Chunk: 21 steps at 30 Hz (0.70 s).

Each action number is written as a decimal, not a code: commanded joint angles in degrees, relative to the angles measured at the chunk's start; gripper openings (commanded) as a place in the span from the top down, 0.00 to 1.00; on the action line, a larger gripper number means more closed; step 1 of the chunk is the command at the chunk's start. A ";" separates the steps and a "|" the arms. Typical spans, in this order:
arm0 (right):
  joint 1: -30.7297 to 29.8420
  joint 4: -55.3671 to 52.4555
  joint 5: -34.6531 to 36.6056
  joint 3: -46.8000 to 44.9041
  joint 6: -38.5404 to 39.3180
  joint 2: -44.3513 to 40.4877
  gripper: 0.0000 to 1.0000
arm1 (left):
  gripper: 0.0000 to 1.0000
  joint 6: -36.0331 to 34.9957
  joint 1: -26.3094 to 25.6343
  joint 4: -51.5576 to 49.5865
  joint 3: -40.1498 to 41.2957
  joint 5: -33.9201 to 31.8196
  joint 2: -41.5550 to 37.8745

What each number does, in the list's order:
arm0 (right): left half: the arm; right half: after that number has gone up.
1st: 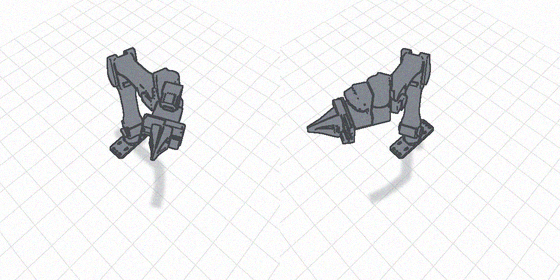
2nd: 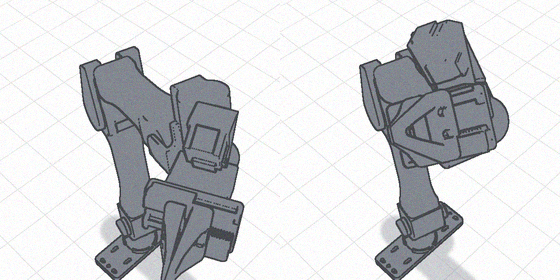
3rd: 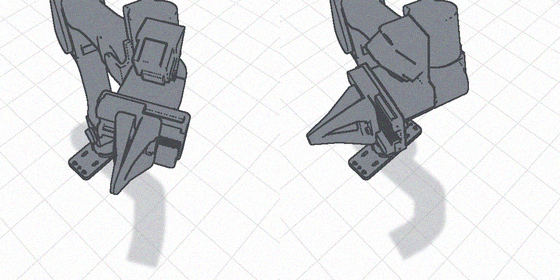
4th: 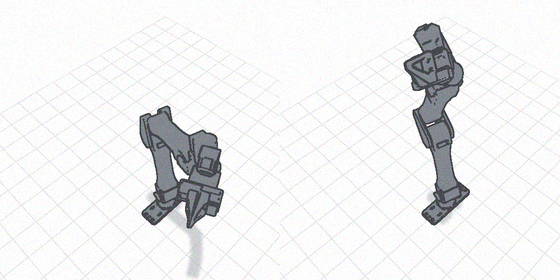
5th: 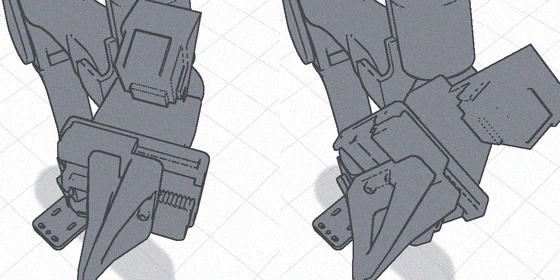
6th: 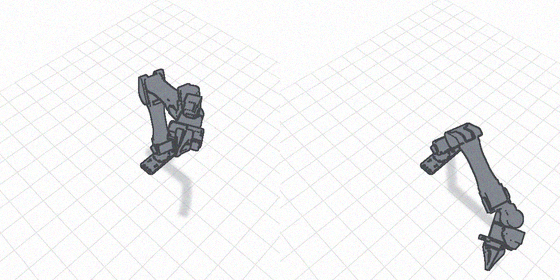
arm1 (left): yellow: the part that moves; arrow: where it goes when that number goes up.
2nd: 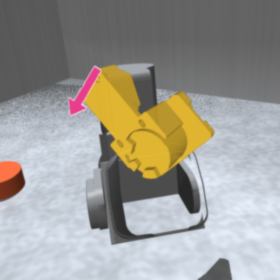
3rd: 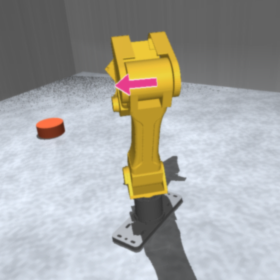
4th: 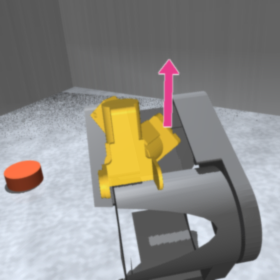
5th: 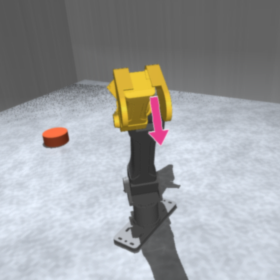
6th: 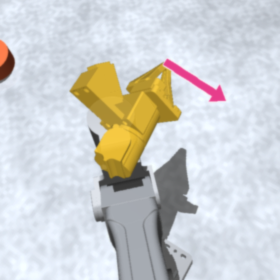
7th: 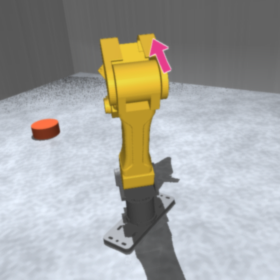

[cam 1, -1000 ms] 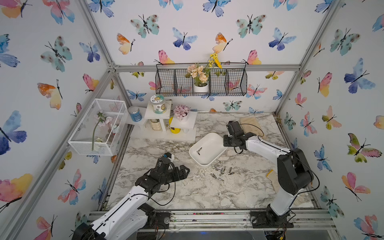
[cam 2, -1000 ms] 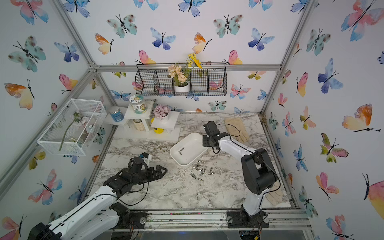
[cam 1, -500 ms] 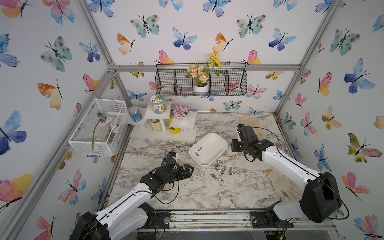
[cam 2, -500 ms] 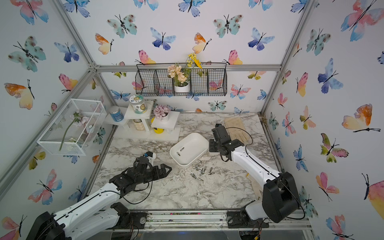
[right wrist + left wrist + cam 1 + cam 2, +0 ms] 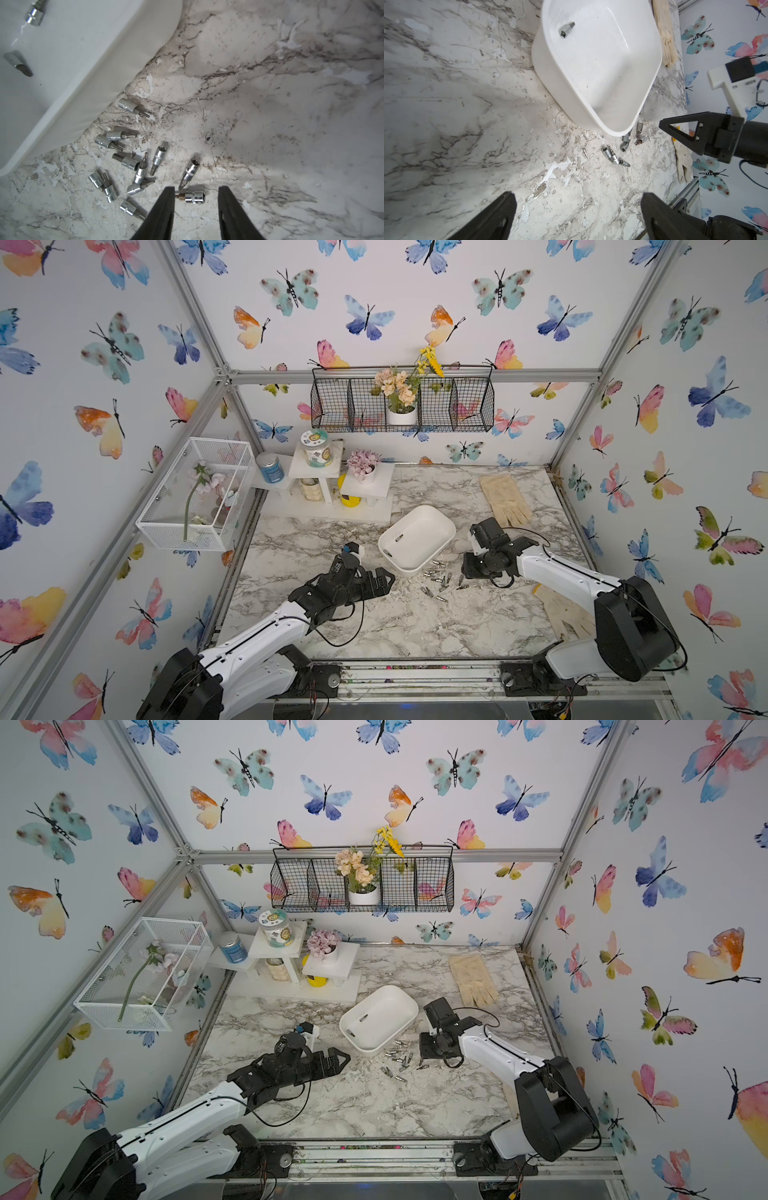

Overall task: Put the bit on the desktop into the storage box
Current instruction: Pick up the screwdriver bit from the center of the board.

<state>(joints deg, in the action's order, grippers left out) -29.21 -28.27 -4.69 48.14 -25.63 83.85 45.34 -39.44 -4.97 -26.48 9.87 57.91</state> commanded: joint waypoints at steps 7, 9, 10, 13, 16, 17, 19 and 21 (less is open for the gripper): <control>0.17 2.89 -4.36 -0.42 0.99 3.91 0.64 | 0.01 0.98 -3.15 0.31 -2.54 -4.40 2.60; 0.14 3.16 -4.62 -0.35 0.95 4.75 0.66 | 0.01 0.98 -3.40 0.35 -2.61 -4.47 2.82; 0.12 3.34 -4.71 -0.33 0.93 5.12 0.66 | 0.01 0.98 -3.45 0.40 -2.62 -4.47 2.88; 0.12 3.71 -4.79 -0.40 0.93 6.01 0.67 | 0.01 0.82 -3.62 0.40 -2.70 -4.59 2.98; 0.12 3.95 -4.98 -0.42 1.18 6.97 0.68 | 0.01 0.67 -3.60 0.17 -2.79 -4.72 3.15; 0.12 3.95 -4.98 -0.42 1.31 7.25 0.69 | 0.01 0.66 -3.63 0.13 -2.71 -4.80 3.17; 0.12 4.09 -5.06 -0.50 1.35 7.71 0.70 | 0.01 0.71 -3.67 0.04 -2.70 -4.90 3.17; 0.12 4.10 -5.07 -0.58 1.37 8.05 0.71 | 0.01 0.70 -3.66 -0.01 -2.70 -5.05 3.09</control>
<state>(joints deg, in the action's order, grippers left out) -29.21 -24.40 -8.82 48.05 -24.80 91.09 46.35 -42.87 -4.93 -28.38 6.46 60.82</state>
